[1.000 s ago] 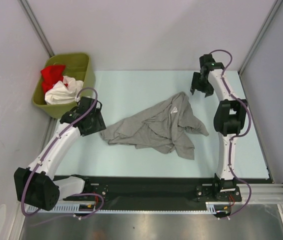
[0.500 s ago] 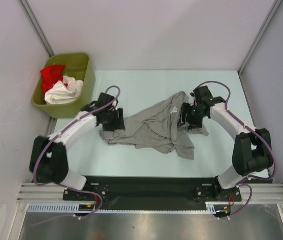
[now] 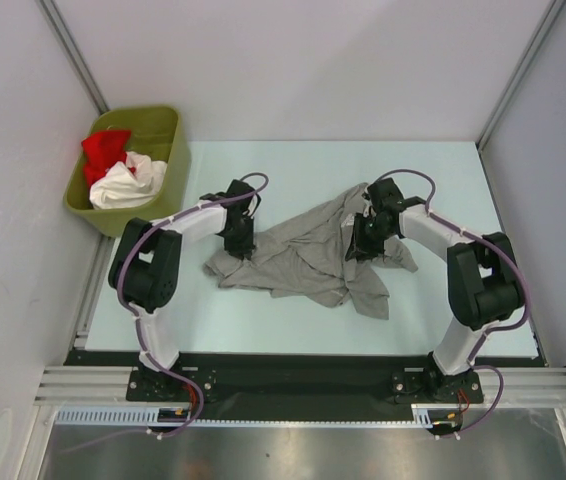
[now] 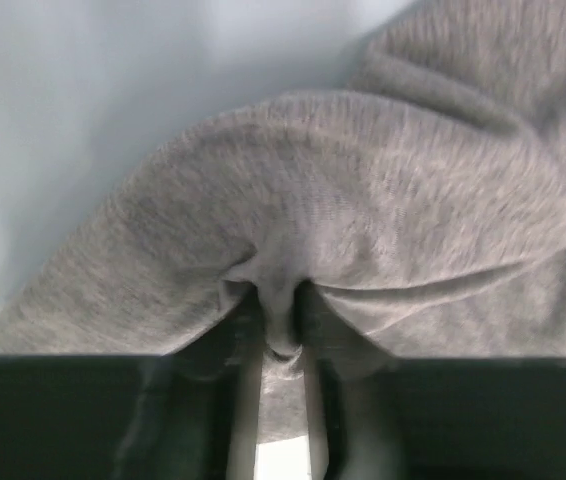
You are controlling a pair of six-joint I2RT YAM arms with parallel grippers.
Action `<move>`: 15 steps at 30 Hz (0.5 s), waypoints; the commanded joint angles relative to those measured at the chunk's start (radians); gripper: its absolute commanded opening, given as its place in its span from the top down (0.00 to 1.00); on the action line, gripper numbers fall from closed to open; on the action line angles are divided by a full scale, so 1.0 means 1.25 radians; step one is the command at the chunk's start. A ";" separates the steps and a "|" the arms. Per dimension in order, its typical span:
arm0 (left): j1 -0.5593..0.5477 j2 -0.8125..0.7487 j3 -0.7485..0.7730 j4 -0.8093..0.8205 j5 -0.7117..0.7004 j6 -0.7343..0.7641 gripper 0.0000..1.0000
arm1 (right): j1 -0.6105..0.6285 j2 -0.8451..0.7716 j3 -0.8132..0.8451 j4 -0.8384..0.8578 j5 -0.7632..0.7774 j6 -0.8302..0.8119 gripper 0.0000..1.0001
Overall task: Fold and stack the t-shirts
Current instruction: Flatten the tshirt out
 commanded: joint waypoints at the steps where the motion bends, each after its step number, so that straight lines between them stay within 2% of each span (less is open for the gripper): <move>1: 0.002 0.006 0.035 0.014 -0.016 0.015 0.85 | -0.005 0.012 0.038 0.017 0.006 -0.003 0.78; 2: 0.003 0.000 0.033 0.012 -0.039 0.015 0.90 | -0.006 0.016 0.042 0.013 0.004 -0.005 0.82; 3: 0.002 -0.009 0.032 0.008 -0.044 0.019 0.98 | -0.008 0.017 0.046 0.008 0.007 -0.006 0.90; 5: 0.002 -0.043 0.035 -0.009 -0.058 0.025 1.00 | -0.009 0.013 0.062 -0.004 0.037 -0.010 1.00; 8: 0.003 -0.120 0.040 -0.047 -0.079 0.046 1.00 | -0.016 -0.016 0.134 -0.118 0.133 -0.031 1.00; 9: 0.003 -0.146 0.041 -0.058 -0.111 0.051 1.00 | -0.017 -0.032 0.158 -0.193 0.158 -0.037 1.00; 11: 0.009 -0.239 0.035 -0.090 -0.140 0.051 1.00 | -0.021 -0.112 0.196 -0.258 0.224 -0.051 1.00; 15: 0.031 -0.439 0.004 -0.113 -0.164 0.022 1.00 | -0.055 -0.299 0.207 -0.393 0.248 -0.025 1.00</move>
